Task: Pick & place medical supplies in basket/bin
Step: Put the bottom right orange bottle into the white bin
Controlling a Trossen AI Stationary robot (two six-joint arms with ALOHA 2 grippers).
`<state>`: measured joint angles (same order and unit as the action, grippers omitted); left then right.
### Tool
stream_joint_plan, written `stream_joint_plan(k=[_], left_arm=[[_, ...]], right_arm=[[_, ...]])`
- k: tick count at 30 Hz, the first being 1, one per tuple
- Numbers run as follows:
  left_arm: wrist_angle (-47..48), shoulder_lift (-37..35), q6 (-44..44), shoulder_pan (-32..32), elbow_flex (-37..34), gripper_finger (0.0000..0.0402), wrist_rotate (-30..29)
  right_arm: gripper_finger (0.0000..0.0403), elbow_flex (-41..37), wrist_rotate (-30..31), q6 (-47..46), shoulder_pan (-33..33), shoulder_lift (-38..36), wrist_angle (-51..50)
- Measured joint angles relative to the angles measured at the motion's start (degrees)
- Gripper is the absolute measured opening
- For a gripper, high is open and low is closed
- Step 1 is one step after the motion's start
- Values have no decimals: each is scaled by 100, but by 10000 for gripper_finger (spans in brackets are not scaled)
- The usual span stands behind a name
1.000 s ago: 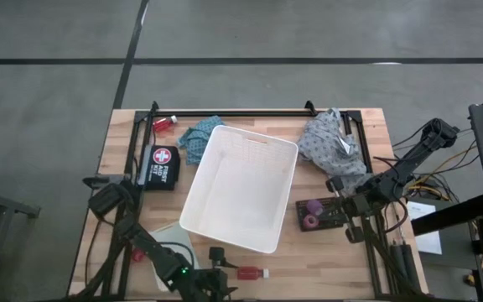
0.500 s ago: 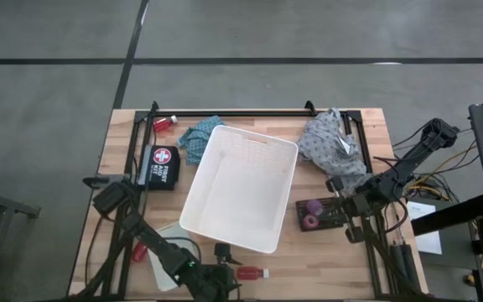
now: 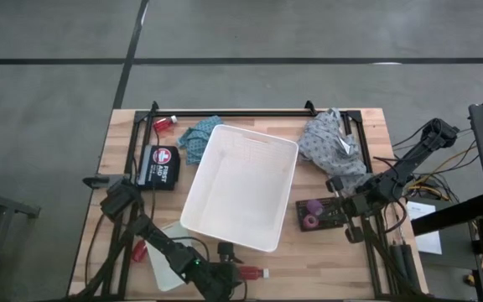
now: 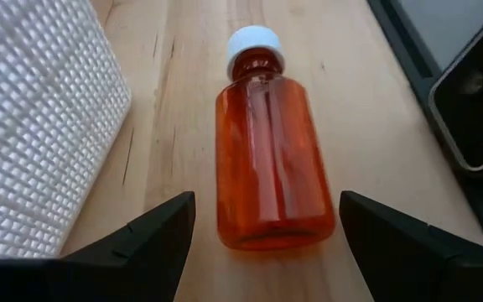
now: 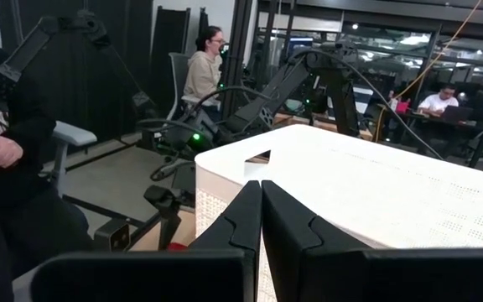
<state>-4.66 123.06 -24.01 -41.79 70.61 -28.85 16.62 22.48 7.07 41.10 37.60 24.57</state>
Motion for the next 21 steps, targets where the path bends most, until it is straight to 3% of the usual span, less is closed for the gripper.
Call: stream_joint_plan(k=[8, 21], left_arm=[[13, 9, -44, 29, 0, 289, 40], [14, 9, -46, 31, 0, 203, 256]], right_arm=[[8, 0, 0, -2, 0, 9, -37], [8, 0, 0, -1, 0, 9, -35]])
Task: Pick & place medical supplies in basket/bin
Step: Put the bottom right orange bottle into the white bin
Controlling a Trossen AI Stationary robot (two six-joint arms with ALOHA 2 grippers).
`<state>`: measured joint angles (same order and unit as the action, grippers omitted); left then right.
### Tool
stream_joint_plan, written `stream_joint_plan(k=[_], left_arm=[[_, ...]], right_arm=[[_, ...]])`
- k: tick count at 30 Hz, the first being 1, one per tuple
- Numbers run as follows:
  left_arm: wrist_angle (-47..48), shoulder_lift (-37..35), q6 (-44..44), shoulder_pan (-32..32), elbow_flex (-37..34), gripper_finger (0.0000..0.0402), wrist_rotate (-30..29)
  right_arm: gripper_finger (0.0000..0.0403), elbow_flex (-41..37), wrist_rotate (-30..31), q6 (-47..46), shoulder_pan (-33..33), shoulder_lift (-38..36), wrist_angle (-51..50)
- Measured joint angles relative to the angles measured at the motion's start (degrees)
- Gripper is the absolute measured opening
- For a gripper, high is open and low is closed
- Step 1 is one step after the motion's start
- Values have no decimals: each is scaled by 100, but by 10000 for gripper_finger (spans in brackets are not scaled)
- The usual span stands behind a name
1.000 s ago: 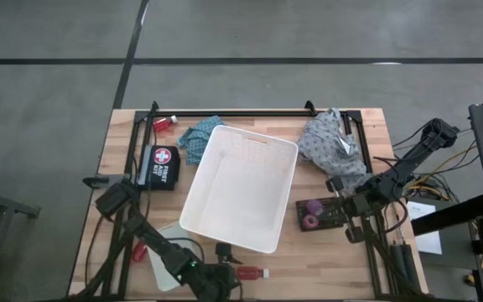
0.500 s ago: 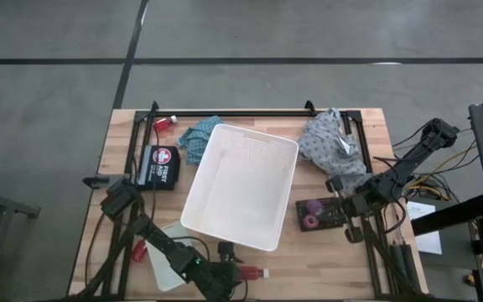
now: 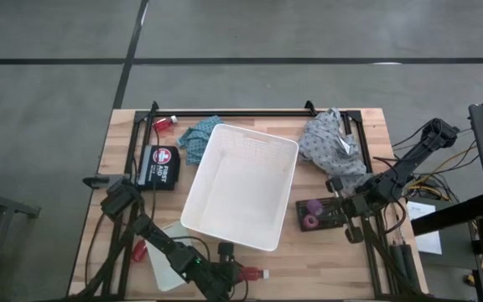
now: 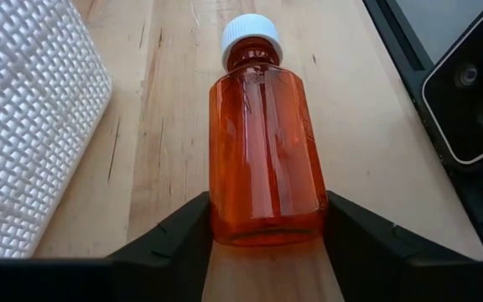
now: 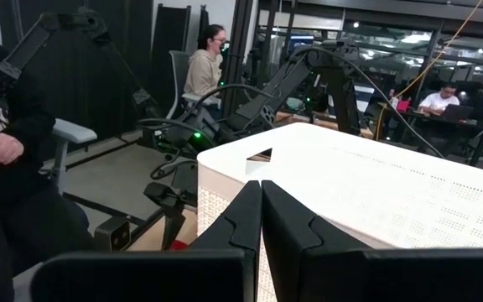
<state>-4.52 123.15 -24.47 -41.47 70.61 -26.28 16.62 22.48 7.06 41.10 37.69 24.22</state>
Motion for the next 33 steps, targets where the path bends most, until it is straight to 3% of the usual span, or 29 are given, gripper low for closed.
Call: stream_joint_plan(k=[16, 33], left_arm=[[0, -45, 22, -7, -2, 201, 45], [565, -860, 68, -228, -2, 201, -117]], right_arm=[[8, 0, -2, -1, 0, 0, 1], [8, 0, -1, 0, -1, 0, 1]])
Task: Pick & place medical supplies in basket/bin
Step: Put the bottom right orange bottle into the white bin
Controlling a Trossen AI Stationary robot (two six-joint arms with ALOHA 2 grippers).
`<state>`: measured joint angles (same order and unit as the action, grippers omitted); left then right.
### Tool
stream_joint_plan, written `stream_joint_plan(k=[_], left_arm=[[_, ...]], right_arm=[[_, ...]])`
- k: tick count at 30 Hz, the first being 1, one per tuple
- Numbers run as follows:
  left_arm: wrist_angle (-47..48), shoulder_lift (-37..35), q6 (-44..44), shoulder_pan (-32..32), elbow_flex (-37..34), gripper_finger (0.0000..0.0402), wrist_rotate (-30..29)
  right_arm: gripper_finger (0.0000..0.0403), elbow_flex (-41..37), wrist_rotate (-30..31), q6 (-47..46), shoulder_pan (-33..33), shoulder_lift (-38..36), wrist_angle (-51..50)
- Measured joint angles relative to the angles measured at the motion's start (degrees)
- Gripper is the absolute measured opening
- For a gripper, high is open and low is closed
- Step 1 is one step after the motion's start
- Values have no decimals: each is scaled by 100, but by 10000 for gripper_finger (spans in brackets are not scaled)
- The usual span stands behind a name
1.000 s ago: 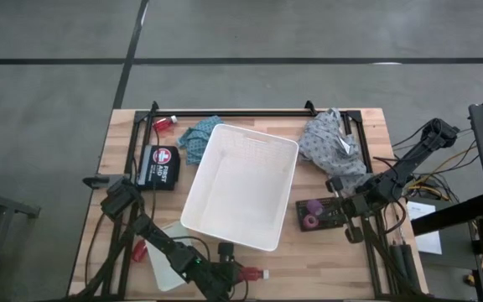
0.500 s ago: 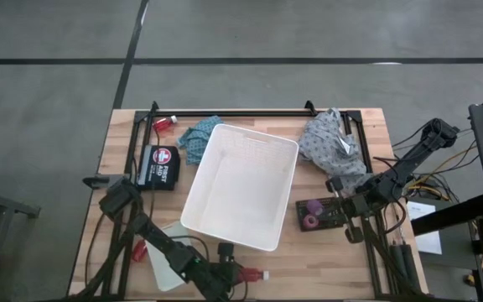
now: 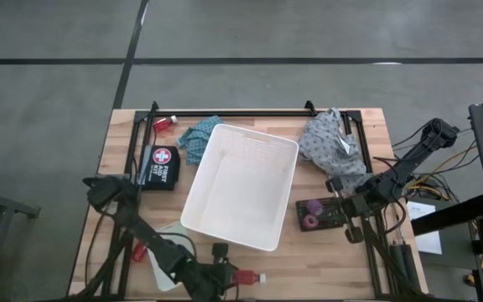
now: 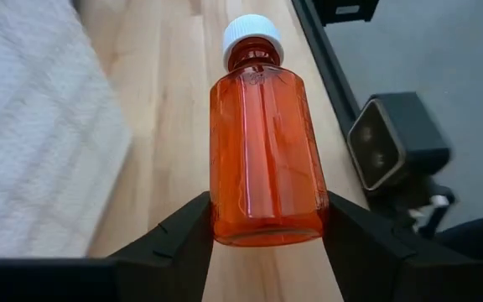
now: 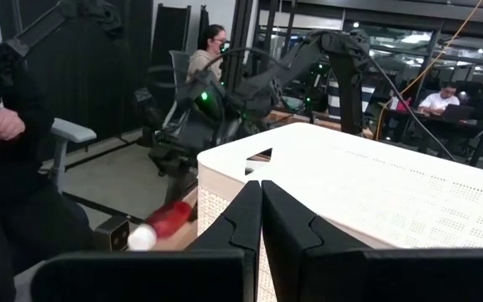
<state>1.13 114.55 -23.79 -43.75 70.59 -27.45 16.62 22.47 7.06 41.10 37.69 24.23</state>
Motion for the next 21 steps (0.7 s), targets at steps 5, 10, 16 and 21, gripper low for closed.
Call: stream_joint_plan(k=[5, 10, 16, 21], left_arm=[[741, -491, -361, -269, 0, 201, -461], [1908, -1059, -1368, -563, 0, 201, -758], [3340, -1598, -2991, -890, 0, 202, -775], [4368, -1865, -4463, -1245, 0, 202, -725]], right_arm=[[8, 0, 1, 0, -1, 0, 0], [8, 0, -1, 0, 1, 0, -2], [8, 0, -1, 1, 1, 0, -2], [8, 0, 1, 0, -1, 0, -4]])
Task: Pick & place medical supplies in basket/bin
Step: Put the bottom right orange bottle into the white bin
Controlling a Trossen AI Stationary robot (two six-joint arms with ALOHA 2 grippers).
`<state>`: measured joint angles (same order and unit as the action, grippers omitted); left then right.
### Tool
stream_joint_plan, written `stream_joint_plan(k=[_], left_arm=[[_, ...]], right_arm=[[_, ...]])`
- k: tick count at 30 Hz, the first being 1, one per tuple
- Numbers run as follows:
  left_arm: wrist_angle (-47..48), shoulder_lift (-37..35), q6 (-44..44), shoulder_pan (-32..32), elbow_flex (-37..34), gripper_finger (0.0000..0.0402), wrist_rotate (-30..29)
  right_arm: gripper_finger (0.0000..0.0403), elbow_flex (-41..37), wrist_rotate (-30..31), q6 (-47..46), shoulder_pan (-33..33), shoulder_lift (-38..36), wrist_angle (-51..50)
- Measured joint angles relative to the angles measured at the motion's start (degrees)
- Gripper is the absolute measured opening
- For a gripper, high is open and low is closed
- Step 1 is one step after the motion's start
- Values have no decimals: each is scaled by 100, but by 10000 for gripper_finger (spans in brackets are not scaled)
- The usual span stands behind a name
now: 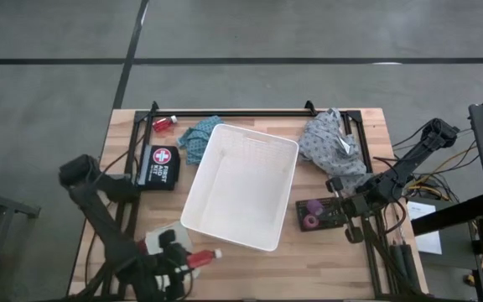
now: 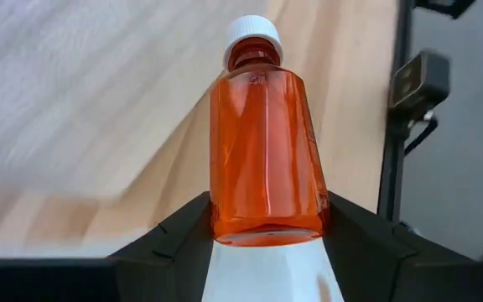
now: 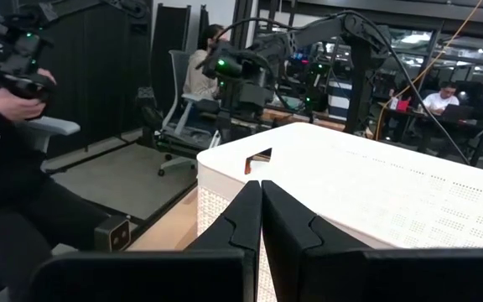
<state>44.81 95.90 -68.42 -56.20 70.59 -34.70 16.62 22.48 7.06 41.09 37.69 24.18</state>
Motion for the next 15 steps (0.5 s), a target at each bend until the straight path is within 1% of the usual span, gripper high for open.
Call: stream_joint_plan(k=[3, 7, 10, 15], left_arm=[[448, -42, -798, -232, 0, 202, 208], [821, -46, -1547, -551, 0, 203, 347], [963, -46, -1975, -755, 0, 203, 366], [1006, -42, -2382, -957, -18, 203, 366]], right_arm=[[8, 0, -1, -1, 1, 0, 0], [8, 0, 0, -2, 1, 0, 0], [8, 0, -1, -1, -1, 0, 0], [8, 0, -2, -2, 1, 0, 0]])
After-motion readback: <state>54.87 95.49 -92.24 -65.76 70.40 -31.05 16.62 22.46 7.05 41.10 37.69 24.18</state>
